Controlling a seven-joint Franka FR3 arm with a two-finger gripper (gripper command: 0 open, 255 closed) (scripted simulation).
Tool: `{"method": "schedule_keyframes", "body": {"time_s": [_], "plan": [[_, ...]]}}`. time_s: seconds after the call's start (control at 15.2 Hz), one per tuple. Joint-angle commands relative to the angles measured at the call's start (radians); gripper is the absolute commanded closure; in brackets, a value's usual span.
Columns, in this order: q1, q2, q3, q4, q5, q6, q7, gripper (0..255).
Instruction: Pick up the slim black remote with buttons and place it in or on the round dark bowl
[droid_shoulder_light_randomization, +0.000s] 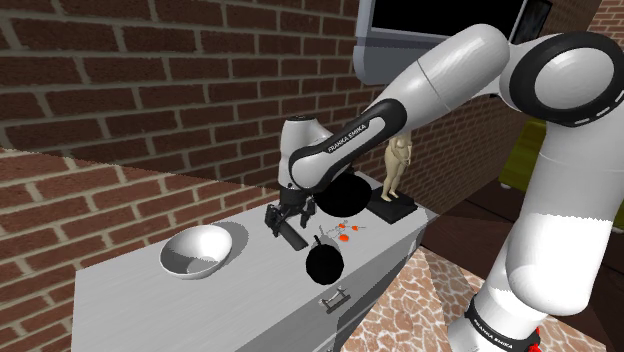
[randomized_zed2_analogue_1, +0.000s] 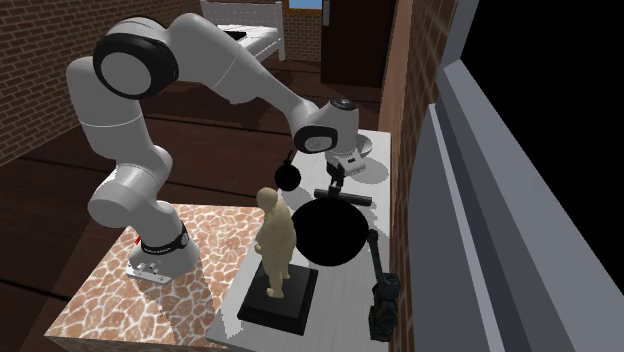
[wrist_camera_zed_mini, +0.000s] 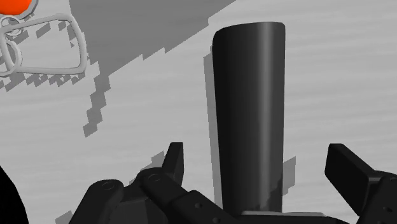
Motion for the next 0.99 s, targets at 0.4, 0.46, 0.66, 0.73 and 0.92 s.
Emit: {"method": "schedule_keyframes", "body": {"time_s": [0.4,0.46,0.66,0.73,0.92], "plan": [[0.001,-0.001,0.001,-0.001,0.0,0.0,0.001,255],[0.001,0.001,0.001,0.001,-0.001,0.0,0.002,255],[0.0,0.001,0.0,0.001,0.0,0.0,0.001,255],[0.0,0.0,0.0,0.0,0.0,0.0,0.0,255],[-0.002,-0.027,0.001,0.012,0.007,-0.038,-0.003,255]]}}
